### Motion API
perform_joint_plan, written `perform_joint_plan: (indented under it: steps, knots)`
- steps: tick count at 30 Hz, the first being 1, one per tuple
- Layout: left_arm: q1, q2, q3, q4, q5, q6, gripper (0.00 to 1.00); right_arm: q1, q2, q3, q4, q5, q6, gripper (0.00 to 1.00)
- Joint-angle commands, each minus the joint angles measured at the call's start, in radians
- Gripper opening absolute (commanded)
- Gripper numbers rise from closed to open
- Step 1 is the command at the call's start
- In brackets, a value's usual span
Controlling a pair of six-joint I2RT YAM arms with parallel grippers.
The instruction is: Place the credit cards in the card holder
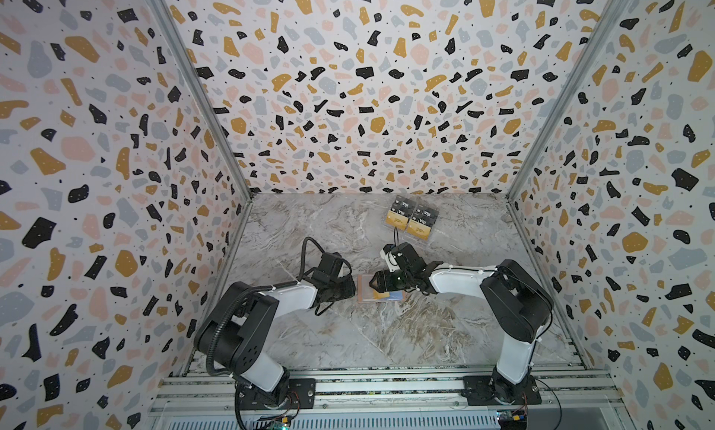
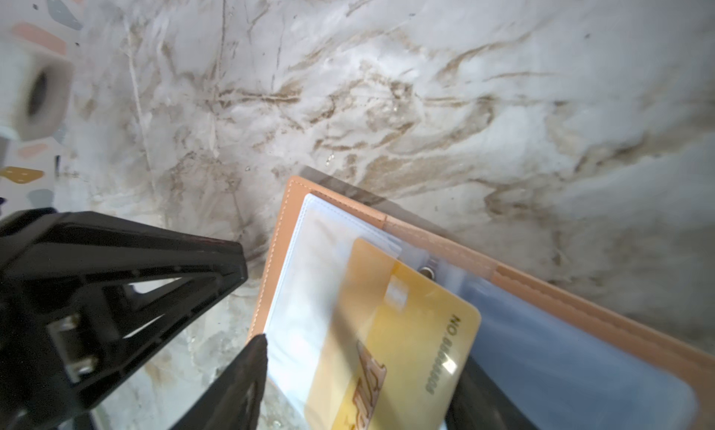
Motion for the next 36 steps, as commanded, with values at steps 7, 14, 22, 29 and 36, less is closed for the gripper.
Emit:
perform_joint_plan:
  steps: [7,14,22,29,36]
  knots:
    - [0.001,-0.001,-0.038,0.091,0.064,-0.027,0.1,0.023,-0.049,-0.031,-0.022,0.024,-0.039,0.66]
    - [0.001,-0.016,-0.043,0.107,0.076,-0.037,0.01,0.022,-0.065,-0.016,-0.038,-0.025,-0.064,0.67]
    - [0.0,0.006,-0.01,0.082,0.076,-0.022,0.01,-0.01,-0.136,-0.032,-0.117,0.055,-0.1,0.75]
    - [-0.002,0.005,-0.007,0.067,0.071,-0.018,0.01,-0.042,-0.132,-0.058,-0.08,-0.063,-0.074,0.8]
    - [-0.008,0.027,-0.002,0.067,0.062,-0.013,0.0,-0.021,-0.086,-0.035,-0.083,-0.107,-0.038,0.8]
